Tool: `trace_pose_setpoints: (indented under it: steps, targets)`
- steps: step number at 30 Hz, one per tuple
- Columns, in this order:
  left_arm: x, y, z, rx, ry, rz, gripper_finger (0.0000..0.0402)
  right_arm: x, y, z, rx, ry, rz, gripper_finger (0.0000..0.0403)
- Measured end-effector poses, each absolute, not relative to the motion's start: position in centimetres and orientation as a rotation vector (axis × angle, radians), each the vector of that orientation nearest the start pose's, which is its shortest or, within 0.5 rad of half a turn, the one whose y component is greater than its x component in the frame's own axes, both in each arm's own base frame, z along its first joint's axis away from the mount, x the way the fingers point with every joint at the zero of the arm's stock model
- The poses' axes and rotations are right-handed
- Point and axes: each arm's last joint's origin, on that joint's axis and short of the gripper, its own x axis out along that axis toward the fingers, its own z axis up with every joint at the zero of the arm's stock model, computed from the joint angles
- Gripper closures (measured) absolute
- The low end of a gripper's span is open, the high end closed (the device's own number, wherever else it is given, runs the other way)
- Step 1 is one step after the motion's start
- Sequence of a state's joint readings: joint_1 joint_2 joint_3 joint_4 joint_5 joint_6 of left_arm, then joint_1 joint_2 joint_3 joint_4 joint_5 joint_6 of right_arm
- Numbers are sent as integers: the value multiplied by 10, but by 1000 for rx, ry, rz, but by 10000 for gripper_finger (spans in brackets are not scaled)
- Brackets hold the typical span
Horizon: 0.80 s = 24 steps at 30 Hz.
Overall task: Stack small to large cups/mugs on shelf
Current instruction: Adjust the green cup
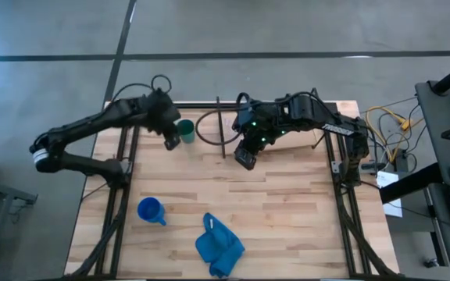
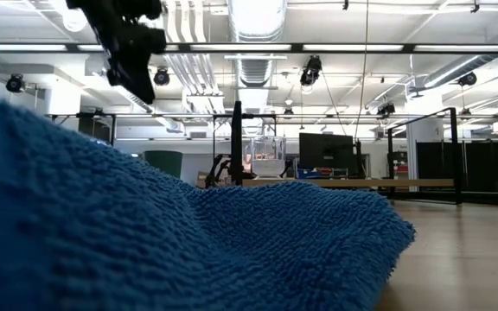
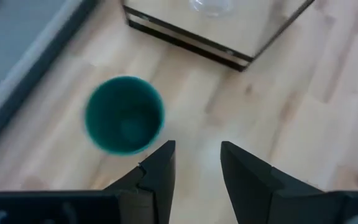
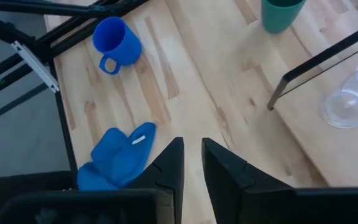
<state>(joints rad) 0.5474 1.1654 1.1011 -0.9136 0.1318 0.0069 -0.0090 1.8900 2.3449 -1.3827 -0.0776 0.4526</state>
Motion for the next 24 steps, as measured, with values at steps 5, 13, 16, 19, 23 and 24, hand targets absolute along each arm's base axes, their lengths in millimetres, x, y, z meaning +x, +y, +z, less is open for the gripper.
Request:
trace_pose_setpoints:
  steps: [5,13,16,19,23,24]
  targets:
    - [202,136,291,-368,943,277,288,355,2,438,449,929,-138,351]
    - [230,156,255,-348,1096,278,288,355,1,438,448,929,-138,351]
    - [235,165,256,-282,1131,374,298,354,1,438,448,930,-138,351]
    - [240,168,263,-239,1122,374,320,354,1,438,446,931,-137,351]
    - [244,169,265,-274,1097,329,346,354,1,438,446,931,-138,351]
    - [245,169,264,-297,1093,319,350,354,1,438,446,932,-138,351]
